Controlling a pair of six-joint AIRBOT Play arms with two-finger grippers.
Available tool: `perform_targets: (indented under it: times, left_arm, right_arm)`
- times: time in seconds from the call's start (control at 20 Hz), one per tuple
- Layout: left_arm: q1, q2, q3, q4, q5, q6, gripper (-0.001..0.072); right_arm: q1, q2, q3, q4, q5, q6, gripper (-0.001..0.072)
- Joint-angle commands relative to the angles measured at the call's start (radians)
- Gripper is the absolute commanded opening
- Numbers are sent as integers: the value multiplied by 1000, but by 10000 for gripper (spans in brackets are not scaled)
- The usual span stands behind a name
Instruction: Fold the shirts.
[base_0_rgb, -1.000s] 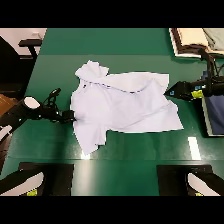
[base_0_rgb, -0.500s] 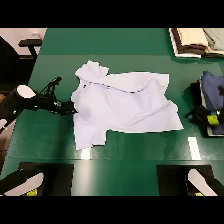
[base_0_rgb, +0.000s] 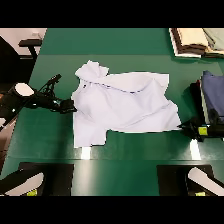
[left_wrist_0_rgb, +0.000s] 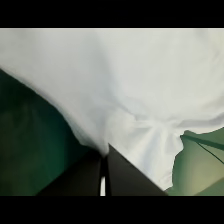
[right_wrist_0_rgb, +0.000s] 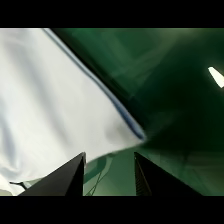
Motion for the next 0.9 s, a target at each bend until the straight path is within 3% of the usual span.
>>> perform_targets:
  times: [0.0,0.1,0.2,0.3,0.6,0.85]
  left_arm:
    - [-1,1,1,0,-1,0,21]
    - [-1,1,1,0,-6,0,21]
    - [-1,2,9,0,-18,0,20]
    - [-1,31,33,1,-23,0,20]
    - [-1,288,294,8,-42,-14,20]
    - [-1,422,779,9,-45,-35,19]
  right_arm:
    - [108,-71,28,21,-156,-8,302]
    - [175,-101,81,20,-179,-8,300]
    - [233,-115,137,14,-178,-9,57]
    - [271,-91,183,13,-176,-10,15]
    - [291,159,451,7,-71,-14,14]
    - [291,343,897,3,-24,-14,14]
